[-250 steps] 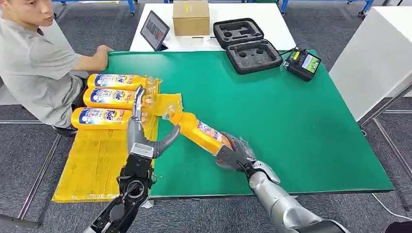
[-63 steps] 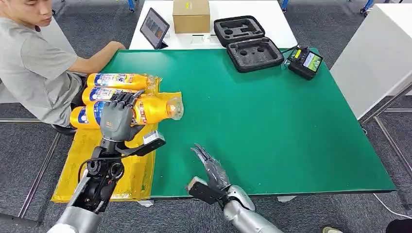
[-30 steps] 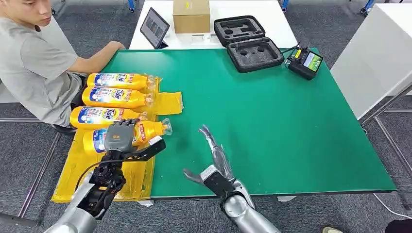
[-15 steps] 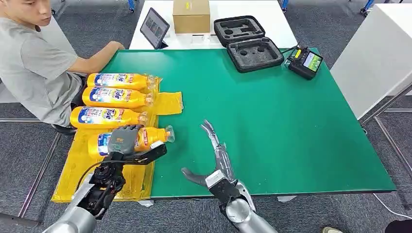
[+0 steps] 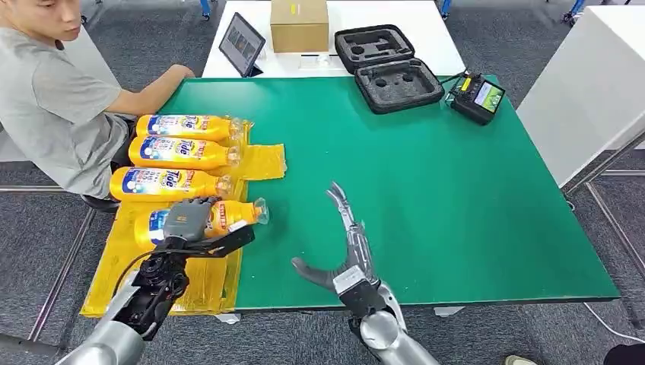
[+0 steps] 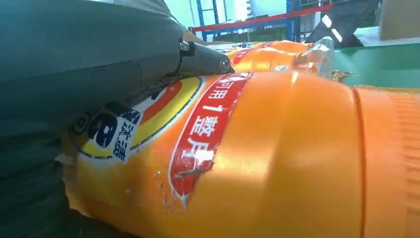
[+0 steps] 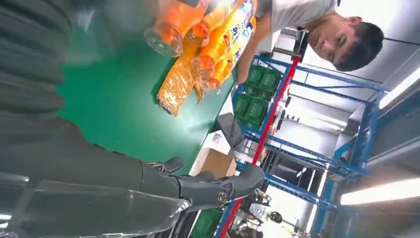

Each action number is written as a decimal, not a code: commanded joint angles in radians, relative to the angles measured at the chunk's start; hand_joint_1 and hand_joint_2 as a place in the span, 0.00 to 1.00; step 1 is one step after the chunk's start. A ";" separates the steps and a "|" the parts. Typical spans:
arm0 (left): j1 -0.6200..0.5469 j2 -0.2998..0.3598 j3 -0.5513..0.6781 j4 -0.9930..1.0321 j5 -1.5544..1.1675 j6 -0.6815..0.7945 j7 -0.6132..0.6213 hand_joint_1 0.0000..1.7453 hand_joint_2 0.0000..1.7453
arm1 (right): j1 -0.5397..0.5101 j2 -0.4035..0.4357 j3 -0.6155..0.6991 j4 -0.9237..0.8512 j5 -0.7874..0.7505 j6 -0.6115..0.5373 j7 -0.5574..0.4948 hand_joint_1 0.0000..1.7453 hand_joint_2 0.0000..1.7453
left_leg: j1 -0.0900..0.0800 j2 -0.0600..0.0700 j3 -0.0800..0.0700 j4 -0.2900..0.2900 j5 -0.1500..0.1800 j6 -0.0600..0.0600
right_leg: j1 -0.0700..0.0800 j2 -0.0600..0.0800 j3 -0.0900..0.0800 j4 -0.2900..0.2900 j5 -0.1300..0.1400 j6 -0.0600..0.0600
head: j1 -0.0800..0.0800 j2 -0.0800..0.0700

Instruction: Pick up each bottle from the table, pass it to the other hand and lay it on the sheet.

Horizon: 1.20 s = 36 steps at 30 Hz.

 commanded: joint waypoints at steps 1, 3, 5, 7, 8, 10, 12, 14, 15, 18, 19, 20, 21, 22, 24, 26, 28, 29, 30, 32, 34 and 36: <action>-0.039 0.015 0.004 0.089 -0.007 -0.007 0.010 1.00 1.00 | -0.010 -0.007 -0.012 0.001 -0.002 -0.001 0.001 0.00 1.00 | 0.000 -0.001 0.003 0.000 -0.001 -0.001 | 0.000 0.000 0.003 -0.001 -0.001 -0.001 | 0.000 0.000; -0.039 0.015 0.004 0.089 -0.007 -0.007 0.010 1.00 1.00 | -0.010 -0.007 -0.012 0.001 -0.002 -0.001 0.001 0.00 1.00 | 0.001 -0.001 0.004 0.000 -0.001 -0.001 | 0.001 0.000 0.004 -0.001 -0.001 -0.001 | 0.000 0.000; -0.039 0.015 0.004 0.089 -0.007 -0.007 0.010 1.00 1.00 | -0.010 -0.007 -0.012 0.001 -0.002 -0.001 0.001 0.00 1.00 | 0.000 0.000 0.002 0.000 -0.001 -0.001 | 0.000 0.000 0.002 0.000 -0.001 -0.001 | 0.000 0.000; -0.039 0.015 0.004 0.089 -0.007 -0.007 0.010 1.00 1.00 | -0.010 -0.007 -0.012 0.001 -0.002 -0.001 0.001 0.00 1.00 | 0.000 -0.001 0.003 0.000 -0.001 -0.001 | 0.000 0.000 0.003 0.000 -0.001 -0.001 | 0.000 0.000; -0.039 0.015 0.004 0.089 -0.007 -0.007 0.010 1.00 1.00 | -0.010 -0.007 -0.012 0.001 -0.002 -0.001 0.001 0.00 1.00 | 0.000 0.000 0.002 0.000 0.000 -0.001 | 0.000 0.000 0.002 0.000 0.000 -0.001 | 0.000 0.000; -0.051 0.010 0.012 0.106 0.005 -0.019 0.008 1.00 1.00 | -0.012 -0.006 -0.014 0.006 -0.002 -0.002 0.001 0.00 1.00 | 0.000 -0.001 0.002 0.000 -0.001 -0.001 | 0.000 0.000 0.002 0.000 -0.001 -0.001 | 0.000 0.000; -0.065 0.007 0.016 0.126 0.016 -0.034 -0.002 1.00 1.00 | -0.016 -0.004 -0.019 0.018 -0.005 0.000 0.001 0.00 1.00 | 0.001 -0.001 0.003 0.000 -0.001 -0.001 | 0.001 0.000 0.003 0.000 -0.001 -0.001 | 0.000 0.000; -0.075 0.007 0.013 0.141 0.016 -0.043 -0.004 0.92 1.00 | -0.018 -0.003 -0.023 0.026 -0.009 0.005 0.001 0.00 1.00 | 0.000 -0.001 0.002 0.000 0.000 -0.001 | 0.000 0.000 0.002 0.000 0.000 -0.001 | 0.000 0.000; -0.075 0.007 0.013 0.141 0.016 -0.043 -0.004 0.86 1.00 | -0.018 -0.003 -0.023 0.026 -0.009 0.005 0.001 0.00 1.00 | 0.001 -0.001 0.003 0.000 -0.001 -0.001 | 0.000 0.000 0.003 -0.001 -0.001 -0.001 | 0.000 0.000; -0.075 0.007 0.013 0.141 0.016 -0.043 -0.004 0.86 1.00 | -0.018 -0.003 -0.023 0.026 -0.009 0.005 0.001 0.00 1.00 | 0.001 -0.001 0.003 0.000 -0.001 -0.001 | 0.000 0.000 0.003 -0.001 -0.001 -0.001 | 0.000 0.000; -0.075 0.007 0.013 0.141 0.016 -0.043 -0.004 0.86 1.00 | -0.018 -0.003 -0.023 0.026 -0.009 0.005 0.001 0.00 1.00 | 0.001 -0.001 0.003 0.000 -0.001 -0.001 | 0.000 0.000 0.003 -0.001 -0.001 -0.001 | 0.000 0.000; -0.079 0.006 0.013 0.147 0.018 -0.048 -0.005 0.84 1.00 | -0.021 -0.002 -0.026 0.032 -0.011 0.008 0.001 0.00 1.00 | 0.001 -0.001 0.003 0.000 -0.001 -0.001 | 0.001 0.000 0.003 -0.001 -0.001 -0.001 | 0.000 0.000; -0.081 0.005 0.014 0.148 0.020 -0.050 -0.007 0.65 1.00 | -0.021 -0.002 -0.027 0.034 -0.012 0.009 0.001 0.00 1.00 | 0.001 -0.001 0.004 0.000 -0.001 -0.001 | 0.001 0.000 0.004 -0.001 -0.001 -0.001 | 0.000 0.000; -0.091 0.015 0.013 0.177 0.049 -0.098 -0.048 0.82 1.00 | -0.031 0.005 -0.038 0.049 -0.022 0.031 0.001 0.00 1.00 | 0.001 -0.001 0.004 0.000 -0.001 -0.001 | 0.001 0.000 0.004 -0.001 -0.001 -0.001 | 0.000 0.000; -0.092 0.015 0.014 0.179 0.054 -0.099 -0.052 0.80 1.00 | -0.033 0.006 -0.039 0.051 -0.023 0.032 0.001 0.00 1.00 | 0.000 0.000 0.004 -0.001 -0.001 -0.001 | 0.000 0.001 0.004 -0.001 0.000 -0.001 | 0.000 0.000; -0.095 0.016 0.013 0.182 0.054 -0.104 -0.052 0.56 1.00 | -0.035 0.008 -0.041 0.053 -0.027 0.036 0.001 0.00 1.00 | 0.000 0.000 0.004 0.000 -0.001 -0.001 | 0.000 0.001 0.005 -0.001 0.000 -0.001 | 0.000 0.000; -0.102 0.018 0.010 0.188 0.054 -0.114 -0.053 0.29 1.00 | -0.041 0.011 -0.043 0.064 -0.030 0.040 0.001 0.00 1.00 | 0.001 0.000 0.005 -0.001 -0.001 -0.001 | 0.000 0.001 0.006 -0.001 0.000 -0.001 | 0.000 0.000; -0.104 0.017 0.008 0.190 0.054 -0.117 -0.053 0.17 1.00 | -0.043 0.013 -0.045 0.067 -0.031 0.040 0.001 0.00 1.00 | 0.000 0.000 0.005 -0.001 -0.001 -0.001 | 0.000 0.001 0.005 -0.001 0.000 -0.001 | 0.000 0.000; -0.105 0.017 0.006 0.193 0.054 -0.122 -0.053 0.12 1.00 | -0.044 0.014 -0.046 0.068 -0.032 0.041 0.001 0.00 1.00 | 0.000 0.000 0.004 -0.001 0.000 -0.001 | 0.000 0.001 0.005 -0.001 0.000 -0.001 | 0.000 0.000; -0.106 0.017 0.001 0.193 0.054 -0.128 -0.057 0.01 0.00 | -0.043 0.014 -0.046 0.069 -0.031 0.040 0.001 0.00 1.00 | 0.000 -0.001 0.004 -0.001 0.000 -0.001 | 0.000 0.000 0.005 -0.001 0.000 -0.001 | 0.000 0.000; -0.103 0.015 0.000 0.194 0.055 -0.129 -0.057 0.00 0.00 | -0.041 0.013 -0.047 0.071 -0.030 0.039 0.001 0.00 1.00 | 0.001 -0.001 0.005 -0.001 0.000 -0.001 | 0.000 0.001 0.006 -0.001 0.000 -0.001 | 0.000 0.000; -0.103 0.015 0.000 0.194 0.055 -0.129 -0.057 0.00 0.00 | -0.041 0.013 -0.047 0.071 -0.030 0.039 0.001 0.00 1.00 | 0.000 -0.002 0.004 -0.001 0.000 0.000 | 0.000 0.000 0.005 -0.001 0.000 -0.001 | 0.000 0.000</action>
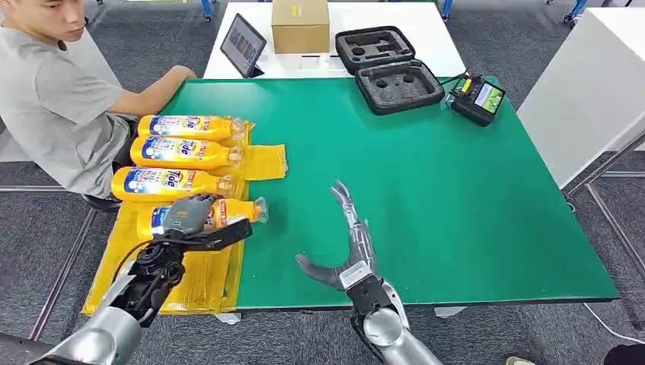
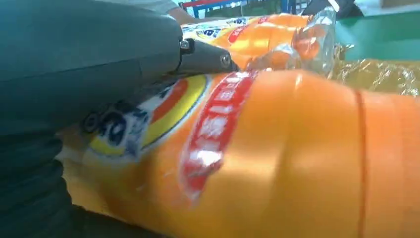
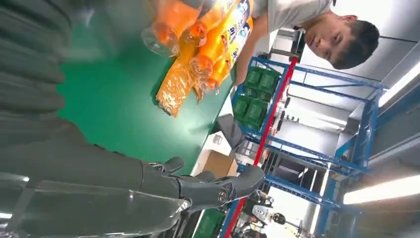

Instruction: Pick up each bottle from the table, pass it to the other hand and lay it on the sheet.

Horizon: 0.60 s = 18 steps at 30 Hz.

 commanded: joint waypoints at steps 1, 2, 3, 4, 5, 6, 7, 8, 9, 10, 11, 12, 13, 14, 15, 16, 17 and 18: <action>-0.027 0.011 -0.007 0.099 0.000 -0.015 0.000 0.00 0.00 | -0.040 0.010 -0.022 0.070 -0.006 0.004 0.001 0.00 1.00 | 0.000 0.000 0.002 -0.001 0.000 -0.001 | 0.000 0.001 0.001 -0.001 0.000 -0.001 | 0.000 0.000; -0.027 0.011 -0.007 0.099 0.000 -0.015 0.000 0.00 0.00 | -0.040 0.010 -0.022 0.070 -0.006 0.004 0.001 0.00 1.00 | 0.001 0.000 0.003 -0.001 -0.001 -0.001 | 0.000 0.002 0.003 -0.001 -0.001 -0.001 | 0.000 0.000; -0.027 0.011 -0.007 0.099 0.000 -0.015 0.000 0.00 0.00 | -0.040 0.010 -0.022 0.070 -0.006 0.004 0.001 0.00 1.00 | 0.000 0.000 0.002 -0.001 0.000 -0.001 | 0.000 0.001 0.002 -0.001 0.000 -0.001 | 0.000 0.000; -0.027 0.011 -0.007 0.099 0.000 -0.015 0.000 0.00 0.00 | -0.040 0.010 -0.022 0.070 -0.006 0.004 0.001 0.00 1.00 | 0.001 0.000 0.003 -0.001 -0.001 -0.002 | 0.000 0.001 0.003 -0.001 -0.001 -0.001 | 0.000 0.000; -0.027 0.011 -0.007 0.099 0.000 -0.015 0.000 0.00 0.00 | -0.040 0.010 -0.022 0.070 -0.006 0.004 0.001 0.00 1.00 | 0.000 0.000 0.003 -0.001 -0.001 -0.001 | 0.000 0.001 0.003 -0.001 -0.001 -0.001 | 0.000 0.000; -0.027 0.011 -0.007 0.099 0.000 -0.015 0.000 0.00 0.00 | -0.040 0.010 -0.022 0.070 -0.006 0.004 0.001 0.00 1.00 | 0.000 0.000 0.002 -0.001 0.000 -0.001 | 0.000 0.001 0.002 -0.001 0.000 -0.001 | 0.000 0.000; -0.027 0.011 -0.007 0.099 0.000 -0.015 0.000 0.00 0.00 | -0.040 0.010 -0.022 0.070 -0.006 0.004 0.001 0.00 1.00 | 0.000 0.000 0.002 -0.001 0.000 -0.001 | 0.000 0.001 0.001 -0.001 0.000 0.000 | 0.000 0.000; -0.027 0.011 -0.007 0.099 0.000 -0.015 0.000 0.00 0.00 | -0.040 0.010 -0.022 0.070 -0.006 0.004 0.001 0.00 1.00 | 0.001 0.001 0.003 0.000 -0.001 -0.002 | 0.000 0.001 0.003 -0.001 -0.001 -0.001 | 0.000 0.000; -0.027 0.011 -0.007 0.099 0.000 -0.015 0.000 0.00 0.00 | -0.040 0.010 -0.022 0.070 -0.006 0.004 0.001 0.00 1.00 | 0.000 0.000 0.002 -0.001 0.000 -0.001 | 0.000 0.001 0.002 -0.001 0.000 -0.001 | 0.000 0.000; -0.027 0.011 -0.007 0.099 0.000 -0.015 0.000 0.00 0.00 | -0.040 0.010 -0.022 0.070 -0.006 0.004 0.001 0.00 1.00 | 0.001 0.000 0.003 0.000 -0.001 -0.002 | 0.001 0.001 0.003 -0.001 -0.001 -0.001 | 0.000 0.000; -0.027 0.011 -0.007 0.099 0.000 -0.015 0.000 0.00 0.00 | -0.040 0.010 -0.022 0.070 -0.006 0.004 0.001 0.00 1.00 | 0.001 0.000 0.003 -0.001 -0.001 -0.002 | 0.000 0.001 0.002 -0.001 -0.001 -0.001 | 0.000 0.000; -0.027 0.011 -0.007 0.099 0.000 -0.015 0.000 0.00 0.00 | -0.040 0.010 -0.022 0.070 -0.006 0.004 0.001 0.00 1.00 | 0.000 0.000 0.002 0.000 0.000 -0.002 | 0.000 0.001 0.002 0.000 0.000 -0.001 | 0.000 0.000; -0.027 0.011 -0.007 0.099 0.000 -0.015 0.000 0.00 0.00 | -0.040 0.010 -0.022 0.070 -0.006 0.004 0.001 0.00 1.00 | 0.001 0.000 0.003 0.000 -0.001 -0.002 | 0.001 0.001 0.003 0.000 -0.001 -0.001 | 0.000 0.000; -0.027 0.011 -0.007 0.099 0.000 -0.015 0.000 0.00 0.00 | -0.040 0.010 -0.022 0.070 -0.006 0.004 0.001 0.00 1.00 | 0.001 0.000 0.002 0.000 0.000 -0.002 | 0.000 0.001 0.002 -0.001 0.000 -0.001 | 0.000 0.000; -0.027 0.011 -0.007 0.099 0.000 -0.015 0.000 0.00 0.00 | -0.040 0.010 -0.022 0.070 -0.006 0.004 0.001 0.00 1.00 | 0.000 0.000 0.001 0.000 0.000 -0.001 | 0.000 0.001 0.001 0.000 0.000 -0.001 | 0.000 0.000; -0.025 0.012 -0.010 0.099 0.000 -0.020 -0.002 0.00 0.00 | -0.043 0.013 -0.022 0.081 -0.004 0.001 0.001 0.00 1.00 | 0.001 0.000 0.003 0.000 -0.001 -0.002 | 0.001 0.001 0.003 -0.001 -0.001 -0.001 | 0.000 0.000; -0.024 0.013 -0.014 0.095 0.000 -0.024 -0.006 0.00 0.00 | -0.044 0.013 -0.022 0.081 -0.004 0.001 0.001 0.00 1.00 | 0.000 0.000 0.002 0.000 0.000 -0.002 | 0.000 0.001 0.002 0.000 0.000 -0.001 | 0.000 0.000; -0.021 0.013 -0.018 0.084 0.000 -0.018 -0.010 0.00 0.00 | -0.043 0.013 -0.025 0.081 -0.003 -0.001 0.001 0.00 1.00 | 0.001 0.000 0.003 0.000 -0.001 -0.002 | 0.001 0.002 0.003 -0.001 -0.001 -0.001 | 0.000 0.000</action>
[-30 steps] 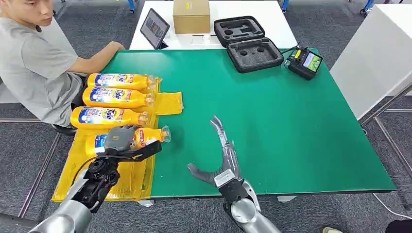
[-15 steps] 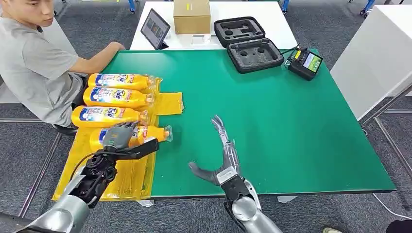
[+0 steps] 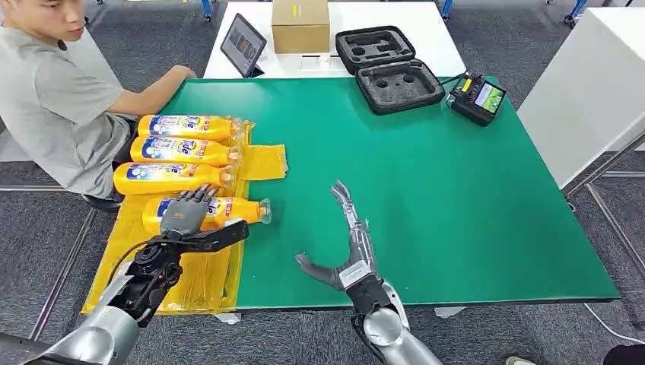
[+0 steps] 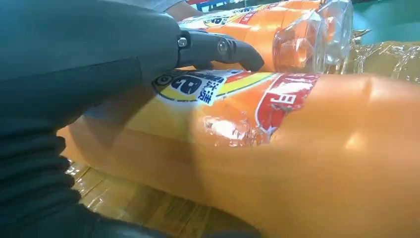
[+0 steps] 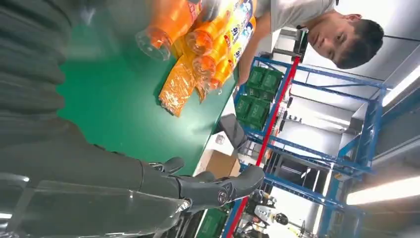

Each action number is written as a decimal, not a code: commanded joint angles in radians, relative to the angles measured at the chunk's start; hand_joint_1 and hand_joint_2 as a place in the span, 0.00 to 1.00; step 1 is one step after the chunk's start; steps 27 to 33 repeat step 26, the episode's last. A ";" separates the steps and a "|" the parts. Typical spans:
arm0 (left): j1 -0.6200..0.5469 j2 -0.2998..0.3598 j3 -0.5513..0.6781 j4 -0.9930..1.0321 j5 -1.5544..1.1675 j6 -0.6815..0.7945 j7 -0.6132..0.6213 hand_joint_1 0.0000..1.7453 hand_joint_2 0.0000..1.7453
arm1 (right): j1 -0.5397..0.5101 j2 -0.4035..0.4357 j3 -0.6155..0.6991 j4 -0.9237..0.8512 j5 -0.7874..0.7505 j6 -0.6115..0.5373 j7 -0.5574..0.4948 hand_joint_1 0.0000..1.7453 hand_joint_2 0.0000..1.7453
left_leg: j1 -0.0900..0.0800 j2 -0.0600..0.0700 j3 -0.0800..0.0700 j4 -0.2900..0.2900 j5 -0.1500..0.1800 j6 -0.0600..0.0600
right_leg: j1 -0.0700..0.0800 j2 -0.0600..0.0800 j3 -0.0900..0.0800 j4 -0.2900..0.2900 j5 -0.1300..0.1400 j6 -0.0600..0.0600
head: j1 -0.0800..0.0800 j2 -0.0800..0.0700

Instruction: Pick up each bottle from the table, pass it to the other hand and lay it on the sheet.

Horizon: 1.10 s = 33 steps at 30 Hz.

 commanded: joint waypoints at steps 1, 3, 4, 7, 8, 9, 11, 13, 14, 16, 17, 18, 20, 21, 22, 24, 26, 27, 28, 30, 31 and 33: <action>-0.012 0.009 -0.022 0.048 -0.001 -0.010 -0.014 0.00 0.00 | -0.042 0.012 -0.024 0.071 -0.003 -0.002 0.001 0.00 1.00 | 0.000 0.001 0.002 0.000 -0.001 -0.001 | 0.000 0.001 0.001 0.000 0.000 -0.001 | 0.000 0.000; -0.006 0.003 -0.026 0.021 0.005 -0.006 -0.026 0.00 0.00 | -0.042 0.012 -0.026 0.070 -0.002 -0.003 0.001 0.00 1.00 | 0.000 0.000 0.002 0.000 -0.001 -0.001 | 0.000 0.001 0.002 -0.001 -0.001 -0.001 | 0.000 0.000; -0.002 0.002 -0.028 0.007 0.007 -0.008 -0.030 0.00 0.00 | -0.042 0.011 -0.027 0.070 -0.002 -0.003 0.001 0.00 1.00 | 0.000 0.000 0.002 -0.001 -0.001 -0.001 | 0.000 0.001 0.002 -0.001 -0.001 -0.001 | 0.000 0.000; 0.016 0.006 -0.047 -0.055 0.008 -0.033 -0.032 0.00 0.00 | -0.040 0.011 -0.028 0.066 -0.001 -0.006 0.001 0.00 1.00 | 0.000 0.000 0.002 0.000 -0.001 -0.001 | 0.000 0.000 0.002 0.000 -0.001 -0.001 | 0.000 0.000; 0.026 0.011 -0.058 -0.083 0.007 -0.046 -0.030 0.00 0.00 | -0.040 0.010 -0.029 0.065 0.000 -0.007 0.001 0.00 1.00 | 0.001 0.000 0.003 0.000 -0.002 -0.002 | 0.001 0.000 0.003 -0.001 -0.001 -0.001 | 0.000 0.000; 0.036 0.016 -0.075 -0.115 0.006 -0.049 -0.048 0.00 0.00 | -0.039 0.008 -0.030 0.062 0.001 -0.009 0.001 0.00 1.00 | 0.001 0.000 0.002 0.000 -0.001 -0.001 | 0.000 0.000 0.002 0.000 -0.001 -0.001 | 0.000 0.000; 0.062 0.017 -0.086 -0.175 0.062 -0.099 -0.118 0.00 0.00 | -0.037 0.005 -0.031 0.059 0.002 -0.010 0.001 0.00 1.00 | 0.001 0.000 0.003 0.000 -0.002 -0.002 | 0.001 0.001 0.003 0.000 -0.001 -0.001 | 0.000 0.000; 0.141 0.049 -0.116 -0.332 0.116 -0.171 -0.154 0.00 0.00 | -0.029 -0.008 -0.030 0.050 -0.002 -0.012 0.001 0.00 1.00 | 0.000 0.000 0.001 0.000 -0.001 -0.001 | 0.000 0.001 0.001 0.000 -0.001 -0.001 | 0.000 0.000; 0.141 0.049 -0.116 -0.332 0.116 -0.171 -0.154 0.00 0.00 | -0.029 -0.008 -0.030 0.050 -0.002 -0.012 0.001 0.00 1.00 | 0.001 0.001 0.003 0.000 -0.002 -0.002 | 0.001 0.001 0.003 0.000 -0.002 -0.001 | 0.000 0.000; 0.175 0.088 -0.153 -0.433 0.120 -0.210 -0.143 0.00 0.00 | -0.022 -0.016 -0.034 0.044 -0.005 -0.017 0.001 0.00 1.00 | 0.001 0.002 0.003 0.000 -0.002 -0.002 | 0.000 0.002 0.003 0.000 -0.002 -0.001 | 0.000 0.000; 0.175 0.098 -0.159 -0.445 0.123 -0.221 -0.146 0.00 0.00 | -0.022 -0.016 -0.033 0.045 -0.004 -0.015 0.001 0.00 1.00 | 0.001 0.002 0.003 0.000 -0.002 -0.002 | 0.001 0.002 0.002 -0.001 -0.001 -0.001 | 0.000 0.000; 0.178 0.108 -0.167 -0.459 0.128 -0.229 -0.149 0.00 0.00 | -0.022 -0.017 -0.034 0.045 -0.005 -0.014 0.001 0.00 1.00 | 0.000 0.001 0.000 0.000 -0.001 -0.001 | 0.000 0.001 0.000 0.000 0.000 -0.001 | 0.000 0.000; 0.180 0.125 -0.171 -0.475 0.130 -0.229 -0.150 0.00 0.00 | -0.022 -0.016 -0.033 0.049 -0.004 -0.011 0.001 0.00 1.00 | 0.001 0.001 0.001 0.000 -0.001 -0.002 | 0.001 0.001 0.000 0.000 -0.001 -0.001 | 0.000 0.000; 0.197 0.147 -0.174 -0.496 0.145 -0.223 -0.156 0.00 0.00 | -0.017 -0.015 -0.029 0.045 -0.002 -0.008 0.001 0.00 1.00 | 0.001 0.001 -0.001 0.000 -0.001 -0.001 | 0.000 0.001 -0.001 0.000 0.000 -0.001 | 0.000 0.000; 0.206 0.157 -0.176 -0.502 0.150 -0.221 -0.157 0.00 0.00 | -0.013 -0.015 -0.027 0.042 -0.001 -0.008 0.001 0.00 1.00 | 0.001 0.001 0.001 0.000 -0.002 -0.002 | 0.001 0.002 0.001 0.000 -0.001 -0.001 | 0.000 0.000; 0.236 0.179 -0.184 -0.529 0.165 -0.205 -0.158 0.00 0.00 | -0.009 -0.016 -0.018 0.039 0.000 -0.008 0.001 0.00 1.00 | 0.001 0.002 0.000 -0.001 -0.001 -0.001 | 0.001 0.002 -0.001 -0.001 0.000 -0.001 | 0.000 0.000; 0.258 0.182 -0.188 -0.546 0.167 -0.192 -0.158 0.00 0.00 | -0.010 -0.017 -0.015 0.040 0.000 -0.010 0.001 0.00 1.00 | 0.001 0.002 0.002 -0.001 -0.002 -0.002 | 0.001 0.002 0.001 -0.001 -0.001 -0.001 | 0.000 0.000; 0.258 0.182 -0.188 -0.546 0.167 -0.192 -0.158 0.00 0.00 | -0.010 -0.017 -0.015 0.040 0.000 -0.010 0.001 0.00 1.00 | 0.001 0.002 0.002 -0.001 -0.002 -0.002 | 0.001 0.002 0.001 -0.001 -0.001 -0.001 | 0.000 0.000; 0.258 0.182 -0.188 -0.546 0.167 -0.192 -0.158 0.00 0.00 | -0.010 -0.017 -0.015 0.040 0.000 -0.010 0.001 0.00 1.00 | 0.001 0.002 0.002 -0.001 -0.002 -0.002 | 0.001 0.002 0.001 -0.001 -0.001 -0.001 | 0.000 0.000; 0.258 0.182 -0.188 -0.546 0.167 -0.192 -0.158 0.00 0.00 | -0.010 -0.017 -0.015 0.040 0.000 -0.010 0.001 0.00 1.00 | 0.001 0.002 0.002 -0.001 -0.002 -0.002 | 0.001 0.002 0.001 -0.001 -0.001 -0.001 | 0.000 0.000; 0.258 0.182 -0.188 -0.546 0.167 -0.192 -0.158 0.00 0.00 | -0.010 -0.017 -0.015 0.040 0.000 -0.010 0.001 0.00 1.00 | 0.001 0.002 0.002 -0.001 -0.002 -0.002 | 0.001 0.002 0.001 -0.001 -0.001 -0.001 | 0.000 0.000; 0.258 0.182 -0.188 -0.546 0.167 -0.192 -0.158 0.00 0.00 | -0.010 -0.017 -0.015 0.040 0.000 -0.010 0.001 0.00 1.00 | 0.001 0.002 0.002 -0.001 -0.002 -0.002 | 0.001 0.002 0.001 -0.001 -0.001 -0.001 | 0.000 0.000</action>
